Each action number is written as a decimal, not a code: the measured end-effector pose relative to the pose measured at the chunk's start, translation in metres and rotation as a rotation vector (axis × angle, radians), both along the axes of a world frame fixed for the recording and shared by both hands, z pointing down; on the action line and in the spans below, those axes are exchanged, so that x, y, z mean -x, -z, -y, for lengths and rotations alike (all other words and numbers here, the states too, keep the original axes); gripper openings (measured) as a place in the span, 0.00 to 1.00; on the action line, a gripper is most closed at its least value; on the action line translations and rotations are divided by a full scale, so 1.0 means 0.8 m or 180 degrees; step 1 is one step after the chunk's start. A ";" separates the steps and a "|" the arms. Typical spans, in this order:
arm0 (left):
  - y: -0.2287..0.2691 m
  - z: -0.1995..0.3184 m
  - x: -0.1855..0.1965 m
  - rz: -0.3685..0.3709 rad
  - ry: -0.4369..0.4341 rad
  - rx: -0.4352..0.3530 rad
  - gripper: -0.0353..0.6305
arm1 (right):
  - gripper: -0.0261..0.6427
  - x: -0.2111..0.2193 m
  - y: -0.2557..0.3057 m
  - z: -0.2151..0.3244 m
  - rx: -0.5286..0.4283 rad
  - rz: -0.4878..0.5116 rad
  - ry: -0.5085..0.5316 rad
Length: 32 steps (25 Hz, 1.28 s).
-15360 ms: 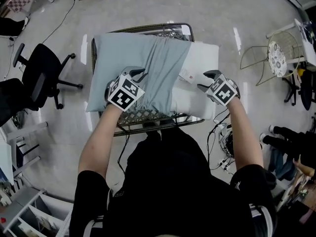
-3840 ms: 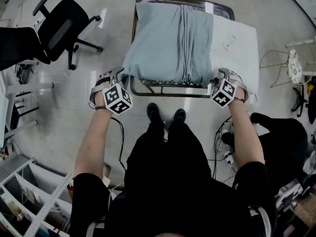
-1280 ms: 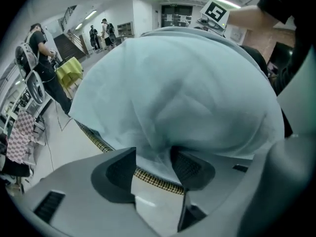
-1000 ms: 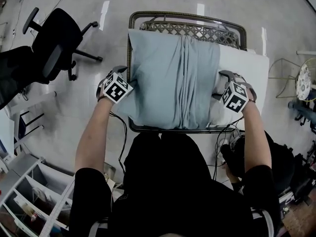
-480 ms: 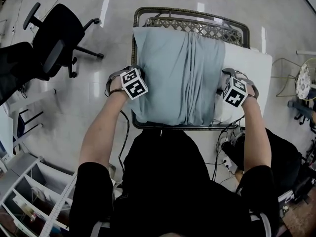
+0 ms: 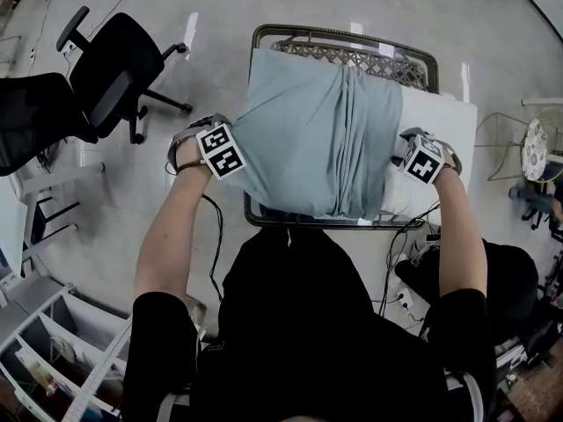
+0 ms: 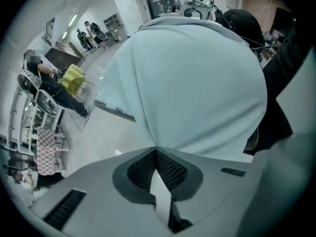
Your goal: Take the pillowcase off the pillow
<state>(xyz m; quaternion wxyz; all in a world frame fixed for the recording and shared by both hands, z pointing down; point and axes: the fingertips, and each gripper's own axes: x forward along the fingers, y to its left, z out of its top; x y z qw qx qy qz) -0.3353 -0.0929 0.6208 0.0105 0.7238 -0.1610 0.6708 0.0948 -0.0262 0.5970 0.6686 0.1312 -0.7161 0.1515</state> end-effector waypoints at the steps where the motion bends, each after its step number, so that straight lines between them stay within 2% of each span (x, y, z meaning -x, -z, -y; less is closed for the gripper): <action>1: 0.007 0.001 0.015 0.0004 0.0028 -0.0026 0.06 | 0.45 -0.001 0.000 -0.002 0.0009 0.0012 -0.0040; 3: 0.020 0.003 0.044 0.0025 0.0101 -0.0076 0.06 | 0.45 -0.001 0.000 -0.007 0.0031 0.0022 -0.0107; 6: 0.028 0.016 0.103 0.0418 0.0142 -0.0186 0.06 | 0.45 -0.001 0.000 -0.008 0.0034 -0.0029 -0.0148; 7: 0.031 0.019 0.115 0.0385 0.0196 -0.0178 0.06 | 0.45 -0.001 0.000 -0.008 0.0025 -0.0035 -0.0156; 8: 0.036 0.020 0.118 0.0212 0.0277 -0.0159 0.06 | 0.45 -0.001 0.001 -0.007 0.0013 -0.0042 -0.0166; 9: 0.044 0.022 0.110 -0.0064 0.0363 -0.0149 0.06 | 0.46 -0.001 0.002 -0.007 -0.0001 -0.0060 -0.0173; 11: 0.058 0.028 0.069 -0.0612 0.0405 -0.0184 0.06 | 0.48 0.001 0.003 -0.006 -0.0036 -0.0142 -0.0149; 13: 0.066 0.029 0.008 -0.0967 0.0212 -0.0193 0.06 | 0.50 0.005 0.004 -0.004 -0.0056 -0.0235 -0.0099; 14: 0.069 0.025 -0.026 -0.1118 0.0062 -0.0145 0.12 | 0.51 0.007 0.003 -0.006 -0.0028 -0.0256 -0.0095; 15: 0.071 0.017 -0.062 -0.1262 -0.0101 -0.0060 0.25 | 0.51 0.007 0.003 -0.007 0.0008 -0.0258 -0.0106; 16: 0.072 0.008 -0.096 -0.1387 -0.0264 0.0053 0.32 | 0.52 0.007 0.003 -0.008 0.0032 -0.0251 -0.0122; 18: 0.068 -0.012 -0.146 -0.1496 -0.0550 0.0276 0.36 | 0.52 0.007 0.001 -0.008 0.0035 -0.0231 -0.0142; 20: 0.054 -0.021 -0.171 -0.1393 -0.0751 0.0376 0.38 | 0.53 0.009 -0.001 -0.007 0.0006 -0.0221 -0.0131; 23: 0.037 -0.019 -0.181 -0.1124 -0.0883 0.0442 0.37 | 0.53 0.010 -0.005 -0.006 -0.0033 -0.0263 -0.0086; 24: 0.035 -0.018 -0.178 -0.0998 -0.0958 0.0433 0.31 | 0.53 0.010 -0.005 -0.006 -0.0037 -0.0280 -0.0077; 26: 0.033 -0.019 -0.168 -0.0731 -0.1151 0.0351 0.09 | 0.53 0.009 -0.003 -0.007 -0.0031 -0.0294 -0.0072; 28: 0.031 -0.020 -0.156 -0.0582 -0.1225 0.0288 0.06 | 0.50 0.009 0.002 -0.009 -0.0023 -0.0275 -0.0077; 32: 0.034 -0.017 -0.121 -0.0434 -0.1118 0.0285 0.06 | 0.47 0.008 0.009 -0.013 -0.0033 -0.0184 -0.0091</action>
